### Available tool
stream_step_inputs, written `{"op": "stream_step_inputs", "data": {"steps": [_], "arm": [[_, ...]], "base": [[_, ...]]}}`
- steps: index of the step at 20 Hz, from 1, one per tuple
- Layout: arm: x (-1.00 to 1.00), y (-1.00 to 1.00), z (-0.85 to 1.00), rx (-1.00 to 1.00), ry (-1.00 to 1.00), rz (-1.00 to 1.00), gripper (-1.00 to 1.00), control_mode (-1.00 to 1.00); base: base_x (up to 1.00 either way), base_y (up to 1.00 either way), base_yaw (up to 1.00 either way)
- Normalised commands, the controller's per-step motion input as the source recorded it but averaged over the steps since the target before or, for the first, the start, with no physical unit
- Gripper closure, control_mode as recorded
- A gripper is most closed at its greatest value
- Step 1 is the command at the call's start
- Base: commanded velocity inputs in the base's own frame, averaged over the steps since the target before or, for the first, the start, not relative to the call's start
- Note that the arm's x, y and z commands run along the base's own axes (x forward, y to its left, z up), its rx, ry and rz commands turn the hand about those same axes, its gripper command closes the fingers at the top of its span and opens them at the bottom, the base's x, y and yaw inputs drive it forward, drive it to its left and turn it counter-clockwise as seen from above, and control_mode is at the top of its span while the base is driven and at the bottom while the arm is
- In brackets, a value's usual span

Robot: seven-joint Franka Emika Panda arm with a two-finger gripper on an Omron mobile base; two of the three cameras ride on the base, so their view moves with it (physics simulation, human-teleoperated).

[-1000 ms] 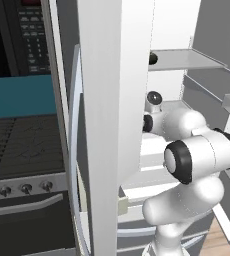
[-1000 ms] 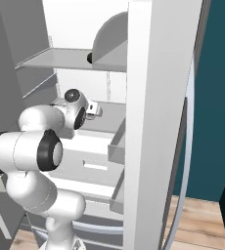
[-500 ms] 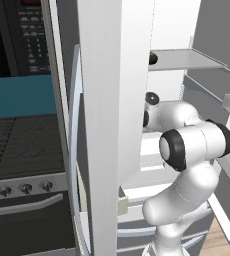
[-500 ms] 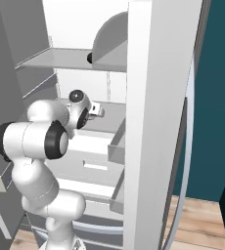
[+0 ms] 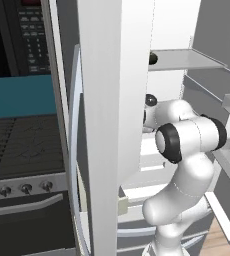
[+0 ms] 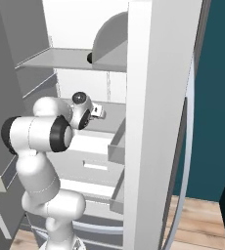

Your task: Retrieve the bottle and the shaker from the cabinet and place them next to the mixing bowl on the counter. Then add garlic from the fridge to the mixing bowl.

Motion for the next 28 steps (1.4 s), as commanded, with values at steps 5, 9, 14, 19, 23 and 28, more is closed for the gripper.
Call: {"op": "stream_step_inputs", "data": {"steps": [5, 9, 14, 19, 23, 28], "arm": [[0.16, 0.0, -0.11, 0.0, 0.03, 0.0, -1.0, -1.0], [0.12, 0.0, -0.15, 0.0, 0.05, 0.0, 1.0, -1.0], [0.01, 0.0, -0.26, 0.0, 0.01, 0.0, 1.0, -1.0], [0.0, 0.0, -0.23, 0.0, 0.01, 0.0, 1.0, -1.0], [-0.17, -0.13, 0.0, 0.0, -0.03, 0.0, 1.0, -1.0], [-0.94, -0.14, 0.12, 0.0, -0.1, 0.0, 1.0, -1.0]], "base": [[0.0, 0.0, 0.0], [0.0, 0.0, 0.0], [0.0, 0.0, 0.0], [0.0, 0.0, 0.0], [0.0, 0.0, 0.0], [0.0, 0.0, 0.0]]}}
